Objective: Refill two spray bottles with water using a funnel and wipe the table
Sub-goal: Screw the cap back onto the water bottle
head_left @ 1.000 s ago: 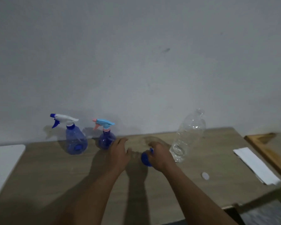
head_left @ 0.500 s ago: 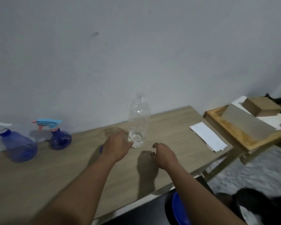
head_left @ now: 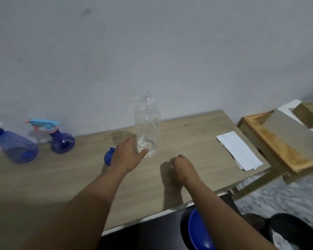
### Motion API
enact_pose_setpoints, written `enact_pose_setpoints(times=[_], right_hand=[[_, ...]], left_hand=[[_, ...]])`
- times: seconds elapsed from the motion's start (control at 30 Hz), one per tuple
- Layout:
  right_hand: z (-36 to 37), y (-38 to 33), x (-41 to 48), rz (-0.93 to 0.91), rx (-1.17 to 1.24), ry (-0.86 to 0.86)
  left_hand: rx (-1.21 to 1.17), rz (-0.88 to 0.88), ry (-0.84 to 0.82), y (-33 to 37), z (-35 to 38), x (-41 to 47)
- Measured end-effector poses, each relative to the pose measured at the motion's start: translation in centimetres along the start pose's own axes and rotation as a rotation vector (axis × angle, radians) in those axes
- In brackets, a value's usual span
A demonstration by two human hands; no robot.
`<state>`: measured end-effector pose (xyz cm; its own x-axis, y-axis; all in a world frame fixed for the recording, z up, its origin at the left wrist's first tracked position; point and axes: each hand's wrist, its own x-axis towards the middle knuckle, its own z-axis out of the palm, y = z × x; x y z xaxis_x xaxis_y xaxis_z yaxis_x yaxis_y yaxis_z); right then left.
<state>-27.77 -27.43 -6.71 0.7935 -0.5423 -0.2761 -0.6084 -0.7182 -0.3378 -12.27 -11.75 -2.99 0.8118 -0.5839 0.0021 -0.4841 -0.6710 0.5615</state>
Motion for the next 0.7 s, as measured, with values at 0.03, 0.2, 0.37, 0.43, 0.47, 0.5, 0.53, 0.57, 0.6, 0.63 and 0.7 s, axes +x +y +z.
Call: enact_pose_setpoints(times=[0.03, 0.2, 0.37, 0.43, 0.47, 0.5, 0.53, 0.57, 0.6, 0.63, 0.7], right_hand=[[-0.9, -0.2, 0.1, -0.007, 0.027, 0.016], [-8.6, -2.9, 0.3, -0.064, 0.191, 0.204], [-16.9, -6.6, 0.1, -0.204, 0.419, 0.387], [-19.2, -8.2, 0.1, -0.28, 0.445, 0.414], [-20.1, -9.0, 0.3, -0.321, 0.442, 0.417], [-20.8, -9.7, 0.4, -0.363, 0.426, 0.415], [-21.3, -10.5, 0.7, -0.405, 0.4, 0.407], [-21.7, -11.1, 0.9, -0.441, 0.372, 0.391], [-22.0, -11.8, 1.2, -0.472, 0.345, 0.37], [-22.1, -12.2, 1.6, -0.499, 0.321, 0.346], [-22.2, -12.9, 2.3, -0.539, 0.265, 0.292]], left_hand=[[-0.027, -0.014, 0.012, 0.1, 0.2, 0.0], [-0.203, -0.067, 0.039, 1.4, 0.5, 0.0], [-0.319, -0.104, 0.109, 3.2, 0.0, 0.7], [-0.358, -0.118, 0.097, 3.6, 0.0, 1.2], [-0.387, -0.124, 0.089, 3.7, 0.0, 1.4], [-0.412, -0.13, 0.086, 3.7, 0.1, 1.6], [-0.43, -0.13, 0.088, 3.7, 0.3, 1.7], [-0.44, -0.126, 0.094, 3.6, 0.5, 1.9], [-0.446, -0.123, 0.101, 3.6, 0.8, 2.0], [-0.443, -0.123, 0.107, 3.5, 0.9, 2.1], [-0.429, -0.128, 0.111, 3.3, 1.1, 2.5]])
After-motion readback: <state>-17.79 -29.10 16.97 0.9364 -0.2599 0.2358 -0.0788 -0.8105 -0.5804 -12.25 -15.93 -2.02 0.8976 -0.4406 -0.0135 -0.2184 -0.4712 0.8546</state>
